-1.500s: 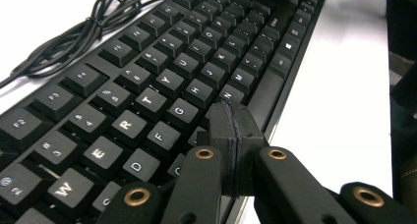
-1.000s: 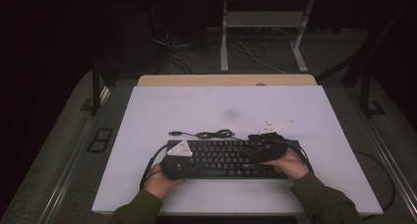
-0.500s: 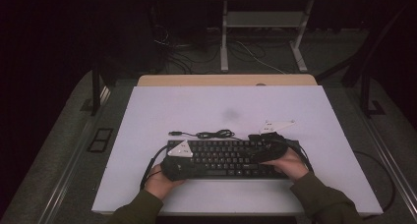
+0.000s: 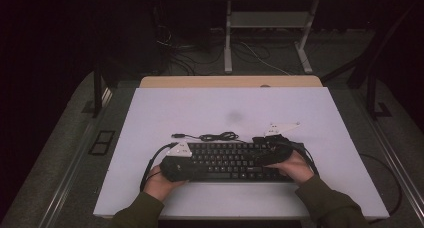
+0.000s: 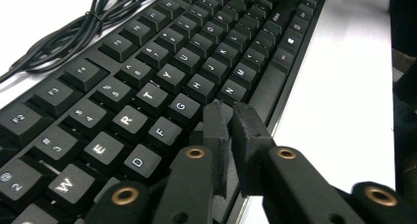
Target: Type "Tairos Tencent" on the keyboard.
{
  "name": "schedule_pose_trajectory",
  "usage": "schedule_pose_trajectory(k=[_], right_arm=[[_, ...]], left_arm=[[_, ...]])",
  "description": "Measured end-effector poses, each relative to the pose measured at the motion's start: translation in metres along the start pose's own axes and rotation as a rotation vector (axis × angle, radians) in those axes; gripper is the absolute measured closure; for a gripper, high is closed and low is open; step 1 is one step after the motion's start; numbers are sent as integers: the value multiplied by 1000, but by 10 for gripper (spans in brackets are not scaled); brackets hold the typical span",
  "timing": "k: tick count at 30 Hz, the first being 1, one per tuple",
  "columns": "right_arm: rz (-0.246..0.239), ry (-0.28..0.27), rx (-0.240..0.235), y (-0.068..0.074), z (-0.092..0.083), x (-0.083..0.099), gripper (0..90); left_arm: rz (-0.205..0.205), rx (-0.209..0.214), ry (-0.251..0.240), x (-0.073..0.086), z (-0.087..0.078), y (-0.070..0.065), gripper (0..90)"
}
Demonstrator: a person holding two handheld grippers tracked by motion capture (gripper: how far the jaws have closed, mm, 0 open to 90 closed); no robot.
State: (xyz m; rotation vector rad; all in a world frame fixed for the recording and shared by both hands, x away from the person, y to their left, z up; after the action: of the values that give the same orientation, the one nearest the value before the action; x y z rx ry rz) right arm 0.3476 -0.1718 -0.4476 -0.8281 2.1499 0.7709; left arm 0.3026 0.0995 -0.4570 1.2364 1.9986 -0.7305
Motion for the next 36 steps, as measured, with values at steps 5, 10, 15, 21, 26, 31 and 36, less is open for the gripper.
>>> schedule_pose_trajectory(k=[5, 10, 15, 21, 26, 31, 36], right_arm=[[10, -2, 0, 0, -2, 0, 235], [19, -2, -3, 0, -5, 0, 237], [22, 5, -1, 2, -5, 0, 254], [19, 0, -6, 4, -10, 2, 340], [15, -16, -14, 4, -17, 6, 435], [0, -12, -15, 6, -21, 9, 544], [-21, 7, -14, 7, -22, 13, 669]], left_arm=[[-18, -13, -4, 0, -1, 2, 735], [-18, -23, -11, -1, -2, 4, 637], [-23, -36, -13, -1, -1, 6, 499], [-24, -65, -33, -3, -2, 8, 380], [-30, -84, -45, -4, -3, 9, 328], [-33, -101, -45, -3, -3, 11, 297], [-39, -109, -58, -3, -4, 13, 258]])
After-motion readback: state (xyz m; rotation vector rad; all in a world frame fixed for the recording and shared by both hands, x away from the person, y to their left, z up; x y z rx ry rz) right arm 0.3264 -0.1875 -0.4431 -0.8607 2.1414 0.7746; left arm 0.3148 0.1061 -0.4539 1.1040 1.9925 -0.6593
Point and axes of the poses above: each handheld gripper's, and its own axes: z roughly forward along the jaws, x roughly out of its underside, y roughly to its left, the point moved 4 cm from there along z, roughly forward along the jaws, and after that the axes turned 6 degrees about z, right-handed, at the moved point
